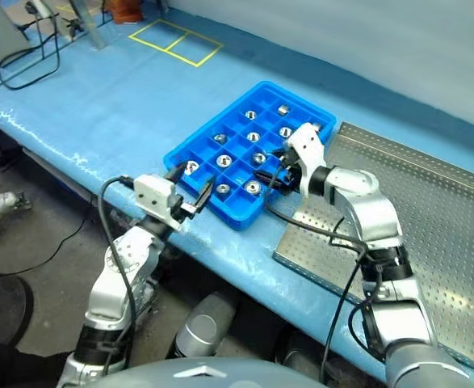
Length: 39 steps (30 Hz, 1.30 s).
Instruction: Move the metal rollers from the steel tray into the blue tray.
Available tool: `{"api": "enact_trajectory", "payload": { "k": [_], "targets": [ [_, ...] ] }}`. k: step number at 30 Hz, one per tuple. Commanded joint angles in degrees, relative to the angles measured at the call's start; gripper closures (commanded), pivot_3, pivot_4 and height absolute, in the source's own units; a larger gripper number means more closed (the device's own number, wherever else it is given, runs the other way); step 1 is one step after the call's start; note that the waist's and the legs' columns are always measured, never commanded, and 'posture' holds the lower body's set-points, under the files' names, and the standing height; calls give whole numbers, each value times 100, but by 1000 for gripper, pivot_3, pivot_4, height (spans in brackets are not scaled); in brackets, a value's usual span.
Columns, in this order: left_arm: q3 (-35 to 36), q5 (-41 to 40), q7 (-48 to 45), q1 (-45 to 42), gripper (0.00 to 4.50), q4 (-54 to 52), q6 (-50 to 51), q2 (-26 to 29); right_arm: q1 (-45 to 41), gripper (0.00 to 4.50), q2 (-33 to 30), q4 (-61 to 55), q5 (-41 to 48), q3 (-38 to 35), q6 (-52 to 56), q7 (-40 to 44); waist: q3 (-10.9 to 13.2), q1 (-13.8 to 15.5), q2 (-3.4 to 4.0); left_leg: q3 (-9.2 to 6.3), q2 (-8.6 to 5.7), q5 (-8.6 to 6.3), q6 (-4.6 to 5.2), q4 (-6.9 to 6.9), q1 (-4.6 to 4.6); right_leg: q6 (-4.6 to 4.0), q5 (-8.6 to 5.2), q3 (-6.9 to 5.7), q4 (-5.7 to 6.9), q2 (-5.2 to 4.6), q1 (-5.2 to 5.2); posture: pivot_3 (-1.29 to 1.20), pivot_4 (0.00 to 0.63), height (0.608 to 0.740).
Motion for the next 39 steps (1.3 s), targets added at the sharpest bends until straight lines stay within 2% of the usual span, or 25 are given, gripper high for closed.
{"api": "enact_trajectory", "payload": {
  "k": [1,4,8,12,14,15,18,19,20,28,39],
  "targets": [
    [-212,-172,-435,-578,997,511,-275,-105,702,770,-176,-1043,256,-799,285,-413,-5,-228,8,-2,0,0,0,5,2,0,0,-1,-2,0,6,50,150,740],
    [-255,-267,-727,-957,997,1004,-433,-164,1279,770,-49,-1705,465,-1154,438,-759,-18,-784,31,-13,0,-1,3,10,12,0,3,-3,-13,3,27,-39,150,740],
    [-181,-115,-668,-1348,997,1727,-630,-191,1643,770,350,-2083,579,-1262,429,-1291,-26,-1899,43,-17,1,-3,12,8,37,-1,13,7,-27,6,62,-85,150,740],
    [-53,-72,-512,-1468,997,1982,-799,-217,1637,770,746,-2081,408,-1202,106,-1814,-24,-2834,44,-15,5,-9,26,-14,120,-11,6,17,-46,6,146,-75,150,740],
    [-52,-91,-516,-1449,997,2020,-845,-218,1569,770,879,-1944,366,-1137,15,-1966,-24,-3121,44,-13,8,-9,29,-14,127,-23,-11,21,-40,8,150,-42,150,740],
    [-47,-135,-523,-1415,997,2015,-856,-239,1528,591,945,-1866,397,-1105,-10,-1995,-24,-3221,43,-14,7,-7,31,-14,130,-22,-10,21,-30,8,151,-34,150,740],
    [-76,-251,-612,-1258,440,1910,-830,-257,1443,0,947,-1740,454,-959,-36,-1883,-23,-3369,42,-10,4,-6,33,-17,164,-15,-8,40,18,13,155,-11,150,740],
    [-87,-220,-598,-1206,108,1899,-815,-237,1418,0,928,-1706,458,-945,-54,-1871,-23,-3392,41,-11,4,-1,41,-24,173,-21,-13,44,23,17,158,6,150,740],
    [-93,-183,-577,-1169,45,1897,-810,-217,1399,0,920,-1678,459,-947,-87,-1881,-23,-3401,42,-14,4,3,49,-29,176,-22,-14,45,24,20,159,10,150,740],
    [-108,-55,-449,-1075,45,1904,-884,-239,1451,0,1047,-1471,256,-964,-683,-2188,-22,-3377,40,5,-22,26,76,-22,180,-14,-7,104,30,16,163,30,150,740],
    [-125,308,-267,-1283,45,2253,-1097,-133,1605,0,1034,-1504,143,-889,-937,-2349,-22,-3360,39,47,-29,25,76,-23,181,11,7,143,14,10,156,10,150,740]
  ]
}}
